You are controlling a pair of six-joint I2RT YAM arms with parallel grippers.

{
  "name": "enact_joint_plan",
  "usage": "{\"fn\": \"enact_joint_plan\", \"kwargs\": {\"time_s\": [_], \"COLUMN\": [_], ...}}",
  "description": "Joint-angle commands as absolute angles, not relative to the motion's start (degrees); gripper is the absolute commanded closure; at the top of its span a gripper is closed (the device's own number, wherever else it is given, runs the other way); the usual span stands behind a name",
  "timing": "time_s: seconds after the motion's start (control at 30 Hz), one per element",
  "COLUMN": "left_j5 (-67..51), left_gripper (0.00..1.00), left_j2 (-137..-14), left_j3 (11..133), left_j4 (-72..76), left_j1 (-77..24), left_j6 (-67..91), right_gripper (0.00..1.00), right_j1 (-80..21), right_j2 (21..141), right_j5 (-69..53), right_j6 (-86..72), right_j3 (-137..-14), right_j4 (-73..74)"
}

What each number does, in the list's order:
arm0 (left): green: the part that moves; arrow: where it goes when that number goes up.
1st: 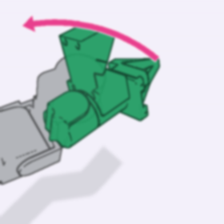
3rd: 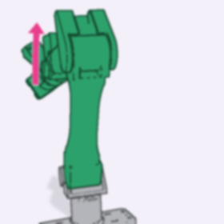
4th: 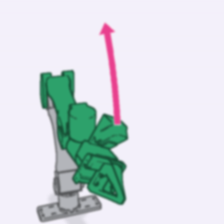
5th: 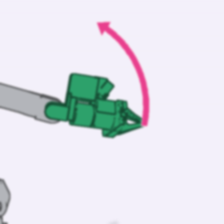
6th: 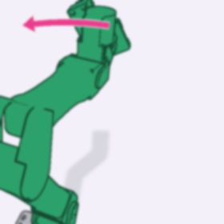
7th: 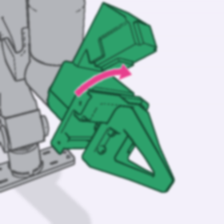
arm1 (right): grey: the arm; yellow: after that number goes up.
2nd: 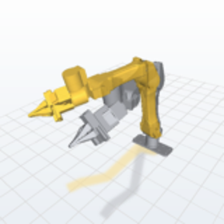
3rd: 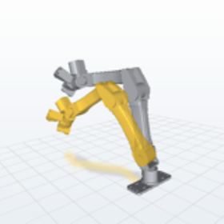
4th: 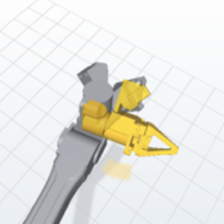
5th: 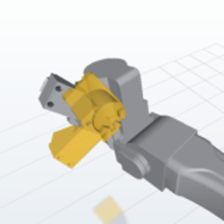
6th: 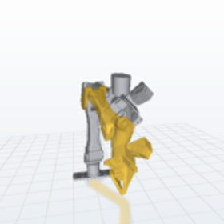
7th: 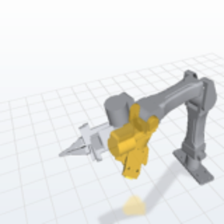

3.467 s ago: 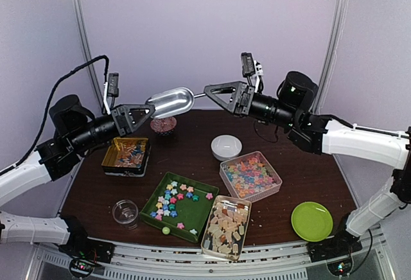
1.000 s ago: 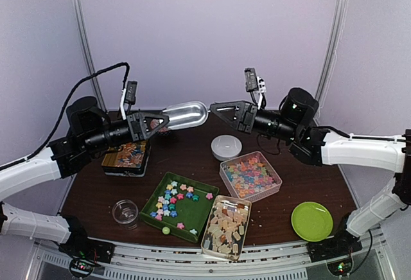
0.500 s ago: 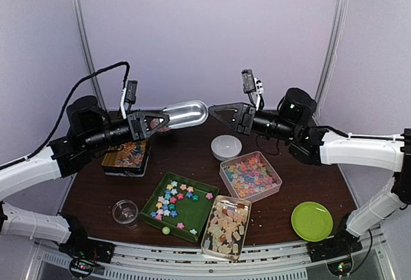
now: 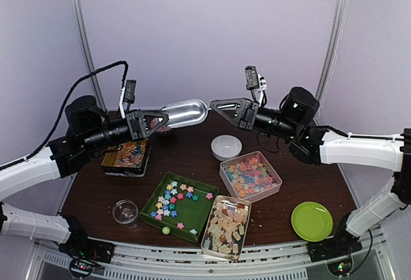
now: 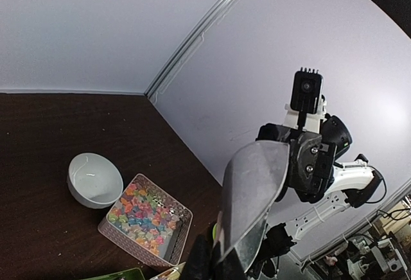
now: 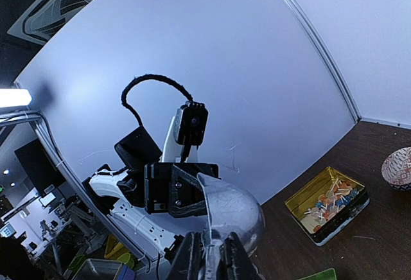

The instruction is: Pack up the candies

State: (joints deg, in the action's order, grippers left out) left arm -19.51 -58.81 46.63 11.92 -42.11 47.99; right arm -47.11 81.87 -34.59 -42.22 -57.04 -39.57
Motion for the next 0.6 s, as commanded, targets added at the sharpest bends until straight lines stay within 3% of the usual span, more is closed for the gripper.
{"fn": "enact_joint_plan", "kwargs": {"time_s": [0.0,0.13,0.27,0.47,0.57], "left_j5": [-19.1,-18.9,-18.9,-17.8,-13.9], "left_gripper": [1.0,0.98,0.78,0.3,0.11], "left_j2": [-58.3,-58.6,-58.6,-57.5,-55.1], "left_j3": [48.3,49.0,48.8,48.9,50.1], "left_j4": [13.1,11.8,11.3,8.9,2.1], "left_j1": [-42.3,-42.3,-42.3,-42.3,-42.3], "left_j6": [48.2,47.9,48.0,47.3,44.6], "right_gripper": [0.98,1.0,1.0,1.0,1.0], "right_j1": [-46.9,-46.9,-47.0,-47.0,-46.8], "right_j2": [82.1,82.4,81.7,80.6,78.7], "right_j5": [-34.4,-34.3,-33.1,-31.7,-30.7], "right_j6": [-42.5,-42.9,-43.8,-44.8,-42.9], "right_j3": [-56.8,-56.6,-55.2,-53.8,-52.3], "right_j4": [-42.1,-42.7,-45.3,-47.4,-46.1]}}
